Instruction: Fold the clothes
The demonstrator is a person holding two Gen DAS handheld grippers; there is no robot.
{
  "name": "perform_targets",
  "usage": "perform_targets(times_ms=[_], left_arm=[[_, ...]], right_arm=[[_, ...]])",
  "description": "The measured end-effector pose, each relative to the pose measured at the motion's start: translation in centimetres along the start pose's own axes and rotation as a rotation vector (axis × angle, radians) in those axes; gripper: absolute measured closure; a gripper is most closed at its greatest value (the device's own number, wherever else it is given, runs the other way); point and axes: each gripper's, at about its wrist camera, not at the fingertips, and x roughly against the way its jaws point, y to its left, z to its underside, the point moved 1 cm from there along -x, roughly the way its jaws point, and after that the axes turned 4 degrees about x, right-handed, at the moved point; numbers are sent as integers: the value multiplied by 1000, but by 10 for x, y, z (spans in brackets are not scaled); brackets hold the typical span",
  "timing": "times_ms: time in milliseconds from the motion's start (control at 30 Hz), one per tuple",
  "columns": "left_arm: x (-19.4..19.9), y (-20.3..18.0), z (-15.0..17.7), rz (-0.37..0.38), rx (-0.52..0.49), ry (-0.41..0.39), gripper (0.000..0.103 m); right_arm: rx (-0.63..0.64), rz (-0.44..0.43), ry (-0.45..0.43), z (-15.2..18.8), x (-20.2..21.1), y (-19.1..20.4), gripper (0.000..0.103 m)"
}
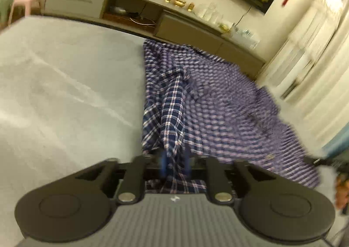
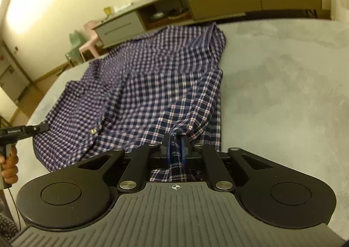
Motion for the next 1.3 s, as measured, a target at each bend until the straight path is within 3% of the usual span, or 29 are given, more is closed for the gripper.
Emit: perform_targets(times_ms=[67, 100, 167, 200, 233, 267, 300, 333, 367, 400, 467, 567, 633, 700, 767, 833, 933, 1000, 1033, 1067, 1100, 1167, 1233, 1300], left_arm=[[-5, -10, -1, -47, -53, -37, 46], [-7, -14, -1, -73, -80, -55, 45], [-15, -23, -4, -83, -119, -66, 46], [-20, -27, -5, -75, -133, -58, 48], [-26, -29, -6, -66, -133, -41, 63], [-33, -30, -6, -56, -131, -23, 87], [-33, -27, -7, -30, -92, -14, 95], [-34, -23, -7, -3, -53, -5, 98], [-33, -15, -10, 46, 3, -1, 99], [-30, -4, -11, 104, 79, -11, 100], [-24, 20, -13, 218, 228, -31, 100], [-25, 37, -12, 222, 286, -45, 99], [-22, 27, -11, 185, 223, -50, 98], [-16, 11, -13, 108, 131, -80, 91], [-6, -8, -13, -22, 21, -156, 67], [1, -24, -13, -132, -75, -220, 49], [-7, -34, -4, -218, -146, -179, 49], [-16, -35, 2, -174, -143, -125, 56], [-21, -35, 5, -151, -139, -98, 80], [-18, -28, 4, -73, -74, -88, 101], [-16, -21, 3, 5, -10, -79, 101], [-11, -7, 1, 161, 121, -60, 101], [-14, 31, -3, 320, 358, -66, 101], [-22, 57, 4, 346, 482, -32, 101]], right_arm=[[-25, 23, -8, -1, -4, -3, 64], [-33, 33, -18, -2, -4, -5, 56], [-46, 48, -37, -4, -8, -5, 52], [-47, 48, -39, -5, -11, -5, 52], [-45, 47, -40, -5, -14, -4, 52], [-39, 43, -36, -5, -17, -3, 52], [-30, 39, -28, -5, -19, -1, 58], [-21, 34, -20, -5, -22, 0, 66], [-12, 26, -13, -6, -23, 2, 86], [-6, 10, -15, -7, -22, 4, 92], [-16, -51, -46, -11, -15, 6, 94], [-51, -92, -75, -13, -13, 3, 94], [-63, -64, -54, -10, -19, -1, 90], [-72, -30, -41, -6, -25, -5, 72], [-83, 0, -56, -6, -25, -8, 55], [-92, 26, -77, -7, -24, -10, 48], [-91, 47, -100, -11, -24, -8, 36], [-79, 53, -104, -12, -27, -5, 36], [-67, 45, -98, -14, -30, -2, 40], [-61, 24, -83, -14, -33, 0, 61], [-66, -9, -66, -15, -36, 1, 93], [-102, -85, -56, -17, -38, 2, 96], [-169, -178, -84, -20, -34, -2, 97], [-204, -187, -88, -20, -34, -7, 97]])
